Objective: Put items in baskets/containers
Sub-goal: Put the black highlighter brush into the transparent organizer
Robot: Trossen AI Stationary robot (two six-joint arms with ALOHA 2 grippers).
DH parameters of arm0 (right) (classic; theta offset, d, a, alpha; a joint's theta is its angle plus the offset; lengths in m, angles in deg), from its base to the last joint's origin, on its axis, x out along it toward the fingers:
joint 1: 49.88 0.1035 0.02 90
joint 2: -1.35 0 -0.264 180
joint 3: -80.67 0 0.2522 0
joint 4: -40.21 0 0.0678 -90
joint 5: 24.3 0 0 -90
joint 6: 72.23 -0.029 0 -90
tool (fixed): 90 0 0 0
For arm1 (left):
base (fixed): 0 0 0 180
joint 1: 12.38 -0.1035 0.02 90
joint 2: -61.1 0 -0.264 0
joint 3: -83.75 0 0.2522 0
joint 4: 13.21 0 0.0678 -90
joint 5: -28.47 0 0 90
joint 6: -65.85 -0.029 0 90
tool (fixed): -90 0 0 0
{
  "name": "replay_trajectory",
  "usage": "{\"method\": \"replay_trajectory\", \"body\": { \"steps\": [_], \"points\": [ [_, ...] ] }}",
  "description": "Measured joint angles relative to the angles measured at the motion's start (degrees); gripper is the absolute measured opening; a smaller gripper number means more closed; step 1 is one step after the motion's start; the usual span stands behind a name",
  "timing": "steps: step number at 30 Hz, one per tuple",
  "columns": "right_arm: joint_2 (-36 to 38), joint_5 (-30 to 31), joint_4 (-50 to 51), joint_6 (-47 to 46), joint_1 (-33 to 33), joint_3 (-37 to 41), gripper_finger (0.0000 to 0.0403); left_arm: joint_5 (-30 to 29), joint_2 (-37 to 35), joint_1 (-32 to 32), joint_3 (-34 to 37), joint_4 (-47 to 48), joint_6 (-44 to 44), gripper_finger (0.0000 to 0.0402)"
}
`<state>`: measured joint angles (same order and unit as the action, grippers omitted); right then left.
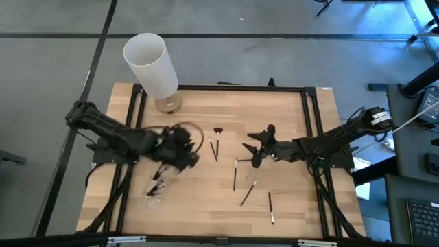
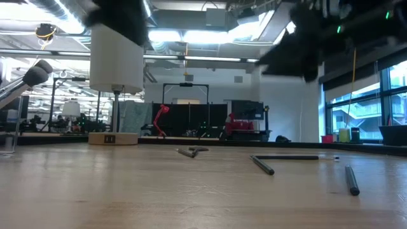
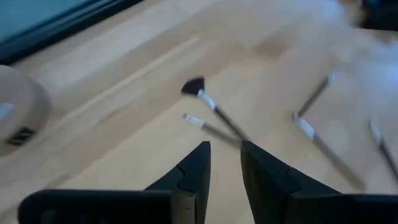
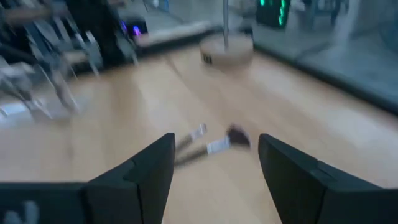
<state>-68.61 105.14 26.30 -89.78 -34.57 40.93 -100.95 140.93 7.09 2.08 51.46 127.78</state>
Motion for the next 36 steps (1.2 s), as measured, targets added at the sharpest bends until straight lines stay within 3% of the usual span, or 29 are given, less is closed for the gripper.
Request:
{"method": "replay_trajectory", "body": {
  "steps": [4,8,12,17,23,27,36],
  "points": [
    [10.86,0.03,5.86,1.73,-0.02,-1.25,0.0229,2.03,6.52,-7.27,0.07,-11.47,-3.65,0.0088],
    [21.14,0.01,16.16,3.82,-0.65,-3.51,0.0229,2.73,16.34,-11.32,0.07,-31.5,-8.34,0.0086],
    [30.22,0.16,30.35,2.78,-1.91,-7.53,0.0229,11.29,24.66,-13.7,0.05,-42.51,-14.27,0.0081],
    [39.43,1.83,52.99,-3.36,-2.19,-9.48,0.0229,18.39,29.72,-16.65,-1.41,-34.1,-6.73,0.0074],
    [48.86,13.31,71.72,-17.23,-2.19,-9.42,0.0229,17.39,30.38,-18.87,-1.43,-32.98,-5.66,0.0072],
    [51.69,15.2,73.82,-19.74,-2.21,-9.42,0.0229,15.93,29.95,-20.87,-1.49,-32.01,-5.7,0.0072],
    [50.28,15.02,72.56,-19.51,-2.19,-9.35,0.0229,18.56,33.2,-22.6,-1.48,-30.55,-4.71,0.0072]
  ]
}}
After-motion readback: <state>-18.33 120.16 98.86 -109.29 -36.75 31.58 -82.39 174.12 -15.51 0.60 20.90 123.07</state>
